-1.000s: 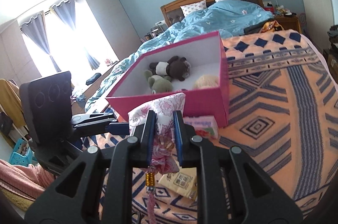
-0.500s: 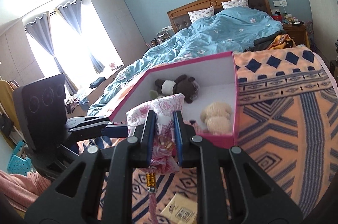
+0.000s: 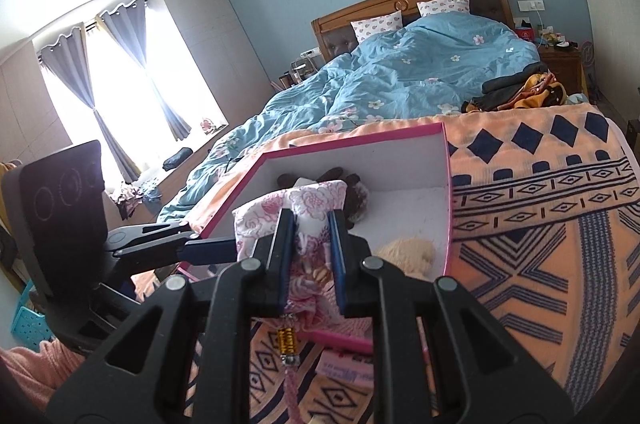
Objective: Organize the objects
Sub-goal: 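Carry the pink pouch with the right gripper over the box and lower it, then open the right gripper to drop the pouch into the box and withdraw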
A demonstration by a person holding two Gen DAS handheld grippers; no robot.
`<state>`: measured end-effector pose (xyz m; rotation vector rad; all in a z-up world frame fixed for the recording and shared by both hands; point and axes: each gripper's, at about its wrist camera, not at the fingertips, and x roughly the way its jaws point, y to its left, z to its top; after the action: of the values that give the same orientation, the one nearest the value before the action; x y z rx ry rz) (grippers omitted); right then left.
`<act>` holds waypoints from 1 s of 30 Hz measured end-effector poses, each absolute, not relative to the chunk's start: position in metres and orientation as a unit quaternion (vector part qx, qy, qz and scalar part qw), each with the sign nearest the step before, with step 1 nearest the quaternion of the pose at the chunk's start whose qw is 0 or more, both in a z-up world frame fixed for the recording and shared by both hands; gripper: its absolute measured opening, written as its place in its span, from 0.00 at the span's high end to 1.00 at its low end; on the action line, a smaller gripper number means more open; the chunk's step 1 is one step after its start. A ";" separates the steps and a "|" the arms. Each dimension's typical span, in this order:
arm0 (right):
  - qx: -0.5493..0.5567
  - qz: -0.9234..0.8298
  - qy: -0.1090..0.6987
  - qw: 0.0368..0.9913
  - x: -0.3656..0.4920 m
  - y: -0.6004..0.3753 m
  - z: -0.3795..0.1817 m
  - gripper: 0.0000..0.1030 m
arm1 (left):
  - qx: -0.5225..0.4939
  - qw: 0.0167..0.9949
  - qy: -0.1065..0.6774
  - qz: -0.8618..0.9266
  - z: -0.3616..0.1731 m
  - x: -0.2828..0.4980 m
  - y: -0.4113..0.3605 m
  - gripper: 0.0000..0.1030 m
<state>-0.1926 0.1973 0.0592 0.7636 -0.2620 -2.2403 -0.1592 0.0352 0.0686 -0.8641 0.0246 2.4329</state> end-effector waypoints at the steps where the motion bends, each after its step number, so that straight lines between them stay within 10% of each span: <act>1: 0.300 -0.874 -0.103 0.369 -0.197 0.197 0.059 0.81 | -0.324 0.273 0.009 0.906 0.067 -0.164 0.035 0.54; 30: 0.357 -0.883 -0.070 0.296 -0.267 0.182 0.024 0.75 | -0.393 0.206 0.013 0.896 0.027 -0.227 0.041 0.58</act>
<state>-0.2670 0.1816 0.0236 0.9506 -0.1875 -2.3493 -0.2272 0.0409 0.0269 -1.0941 0.0358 2.4967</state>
